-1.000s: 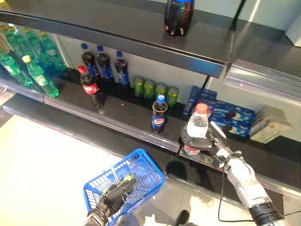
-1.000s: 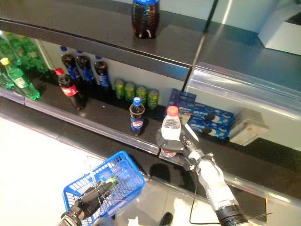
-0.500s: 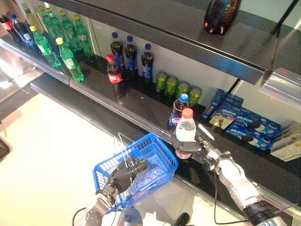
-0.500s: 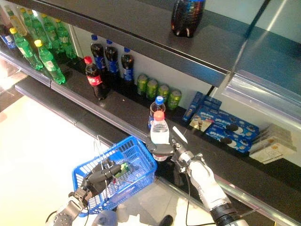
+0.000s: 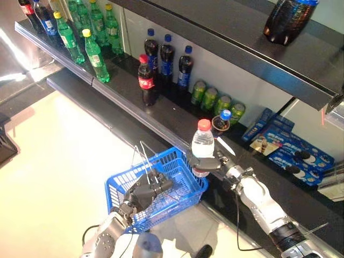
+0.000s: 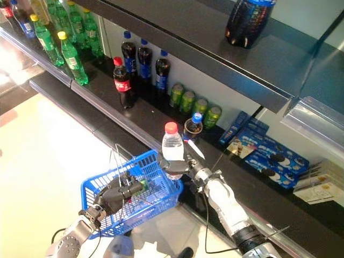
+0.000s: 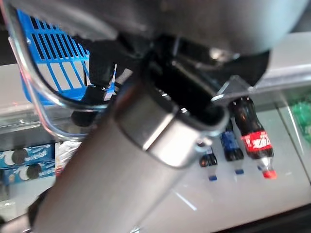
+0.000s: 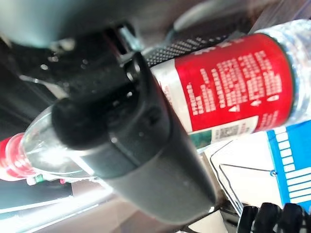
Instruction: Pick up the drink and place into the basket.
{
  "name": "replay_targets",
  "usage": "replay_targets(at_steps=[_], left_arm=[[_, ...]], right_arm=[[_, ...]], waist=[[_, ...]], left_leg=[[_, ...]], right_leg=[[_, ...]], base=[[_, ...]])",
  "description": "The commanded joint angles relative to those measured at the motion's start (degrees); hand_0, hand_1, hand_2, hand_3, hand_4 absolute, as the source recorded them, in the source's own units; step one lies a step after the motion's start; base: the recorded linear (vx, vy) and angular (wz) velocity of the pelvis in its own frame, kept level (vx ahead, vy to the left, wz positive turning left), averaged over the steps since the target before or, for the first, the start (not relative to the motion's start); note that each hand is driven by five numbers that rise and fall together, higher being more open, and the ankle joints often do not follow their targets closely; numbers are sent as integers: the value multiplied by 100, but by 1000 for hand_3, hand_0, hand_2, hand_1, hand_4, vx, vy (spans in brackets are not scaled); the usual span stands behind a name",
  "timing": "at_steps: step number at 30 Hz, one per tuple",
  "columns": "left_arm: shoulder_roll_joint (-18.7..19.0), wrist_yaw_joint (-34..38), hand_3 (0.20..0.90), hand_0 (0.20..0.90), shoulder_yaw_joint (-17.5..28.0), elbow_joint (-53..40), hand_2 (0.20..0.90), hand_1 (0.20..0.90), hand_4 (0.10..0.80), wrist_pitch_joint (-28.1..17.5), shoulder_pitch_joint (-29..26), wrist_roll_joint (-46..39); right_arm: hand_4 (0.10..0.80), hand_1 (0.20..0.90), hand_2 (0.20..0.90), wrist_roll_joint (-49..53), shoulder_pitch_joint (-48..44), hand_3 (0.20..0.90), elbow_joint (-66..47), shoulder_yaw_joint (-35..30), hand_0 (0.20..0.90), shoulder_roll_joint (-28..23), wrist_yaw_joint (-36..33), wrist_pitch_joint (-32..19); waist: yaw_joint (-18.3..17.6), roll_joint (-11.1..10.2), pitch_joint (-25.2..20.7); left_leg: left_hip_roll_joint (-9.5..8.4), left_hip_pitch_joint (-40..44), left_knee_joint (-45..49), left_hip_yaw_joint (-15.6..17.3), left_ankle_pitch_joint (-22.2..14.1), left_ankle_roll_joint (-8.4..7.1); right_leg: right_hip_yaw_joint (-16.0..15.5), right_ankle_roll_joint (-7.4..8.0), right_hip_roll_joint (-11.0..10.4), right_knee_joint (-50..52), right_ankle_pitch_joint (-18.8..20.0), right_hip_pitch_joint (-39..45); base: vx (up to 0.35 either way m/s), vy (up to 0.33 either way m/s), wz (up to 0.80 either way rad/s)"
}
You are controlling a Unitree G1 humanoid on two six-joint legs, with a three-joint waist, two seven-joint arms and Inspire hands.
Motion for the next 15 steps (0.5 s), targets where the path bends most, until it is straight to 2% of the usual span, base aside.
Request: replay_targets(at_steps=[1, 15], left_arm=[[-158, -972, 200, 300, -305, -1721, 300, 300, 100, -526, -1165, -455], [-17, -1344, 200, 300, -581, -2553, 300, 300, 100, -356, -1300, -628]], right_arm=[[100, 300, 300, 56, -1007, 200, -1096, 25, 300, 58, -230, -655], [100, 300, 300, -262, -1080, 200, -609, 463, 300, 95, -486, -459]], waist=[[-41, 23, -738], [153, 27, -741]], left_leg=[[-530, -737, -29, 224, 183, 241], [-549, -822, -29, 50, 230, 225]], right_leg=[[-98, -156, 337, 449, -1019, 773], [-262, -173, 308, 509, -1063, 770]], base=[[10, -13, 12], [4, -5, 4]])
